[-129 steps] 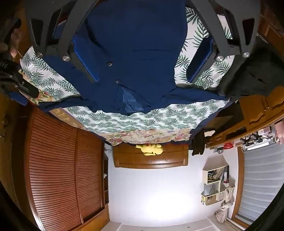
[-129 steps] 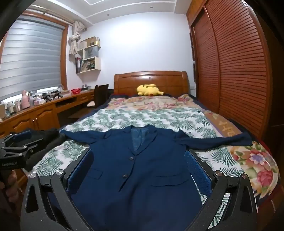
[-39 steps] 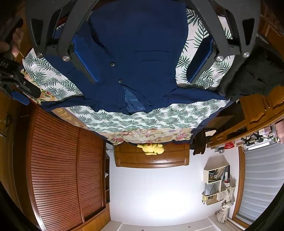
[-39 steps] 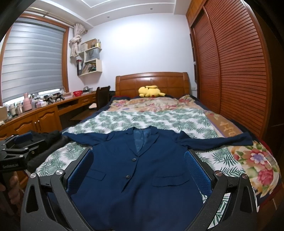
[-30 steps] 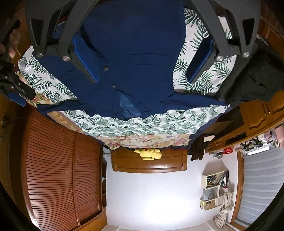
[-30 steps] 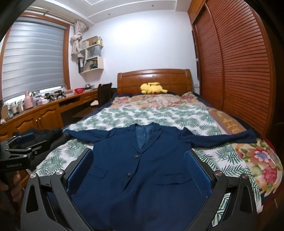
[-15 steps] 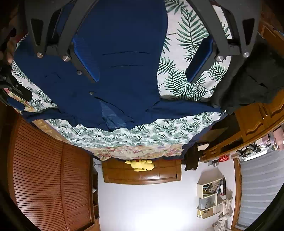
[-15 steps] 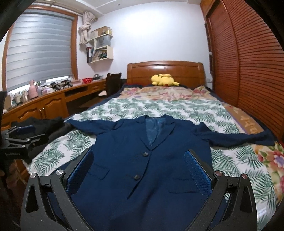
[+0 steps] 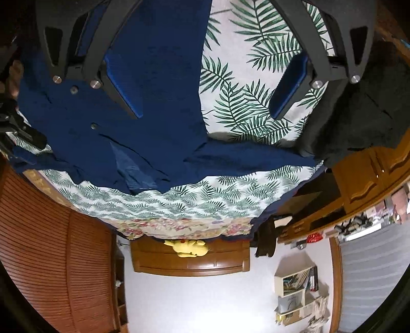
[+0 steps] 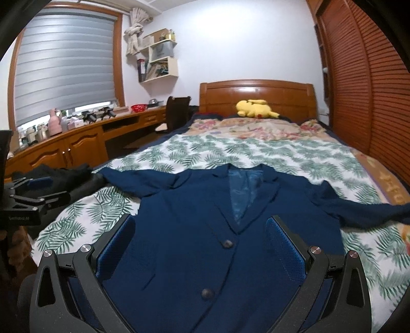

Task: Fold large clothes
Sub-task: 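Lower the left tool to the jacket's sleeve and close on it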

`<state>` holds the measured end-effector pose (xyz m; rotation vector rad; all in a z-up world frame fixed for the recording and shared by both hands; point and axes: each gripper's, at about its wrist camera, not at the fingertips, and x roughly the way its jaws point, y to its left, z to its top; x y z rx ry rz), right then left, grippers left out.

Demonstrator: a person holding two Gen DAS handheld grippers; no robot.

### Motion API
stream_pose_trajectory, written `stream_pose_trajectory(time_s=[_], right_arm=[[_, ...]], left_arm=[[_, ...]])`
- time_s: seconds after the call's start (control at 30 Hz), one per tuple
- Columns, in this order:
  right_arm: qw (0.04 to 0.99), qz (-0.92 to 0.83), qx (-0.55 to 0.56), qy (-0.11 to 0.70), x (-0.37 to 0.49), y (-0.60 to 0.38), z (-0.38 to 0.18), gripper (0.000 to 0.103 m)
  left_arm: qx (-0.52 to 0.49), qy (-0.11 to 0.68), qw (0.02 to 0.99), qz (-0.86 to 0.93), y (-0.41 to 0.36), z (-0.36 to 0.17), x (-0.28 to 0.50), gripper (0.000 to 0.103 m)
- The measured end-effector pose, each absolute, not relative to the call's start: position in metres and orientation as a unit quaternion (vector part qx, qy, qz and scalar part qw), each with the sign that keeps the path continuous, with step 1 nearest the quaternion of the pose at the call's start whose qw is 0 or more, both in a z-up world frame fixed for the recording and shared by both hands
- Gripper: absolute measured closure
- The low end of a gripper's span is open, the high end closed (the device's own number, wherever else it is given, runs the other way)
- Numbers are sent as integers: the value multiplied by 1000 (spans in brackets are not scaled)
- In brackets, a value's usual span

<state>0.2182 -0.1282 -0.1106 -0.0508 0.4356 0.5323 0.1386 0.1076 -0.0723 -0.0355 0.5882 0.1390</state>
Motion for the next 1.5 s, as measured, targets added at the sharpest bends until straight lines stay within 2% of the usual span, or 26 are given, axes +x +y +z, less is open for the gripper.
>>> stream_pose_trajectory(time_s=[0.27, 0.7, 0.97, 1.33, 1.5], right_arm=[[924, 299, -41, 233, 268, -96, -125, 0], [890, 323, -84, 309, 321, -64, -191, 0], [881, 327, -77, 333, 332, -68, -205, 0], [877, 328, -77, 342, 332, -65, -210, 0], [877, 328, -75, 343, 333, -65, -210, 0]], left_arm=[[-41, 308, 947, 83, 128, -81, 171, 4], [-59, 333, 935, 109, 188, -105, 258, 5], [-79, 357, 922, 125, 236, -133, 317, 13], [-123, 394, 892, 185, 297, -173, 359, 37], [-143, 409, 878, 202, 308, -186, 360, 37]])
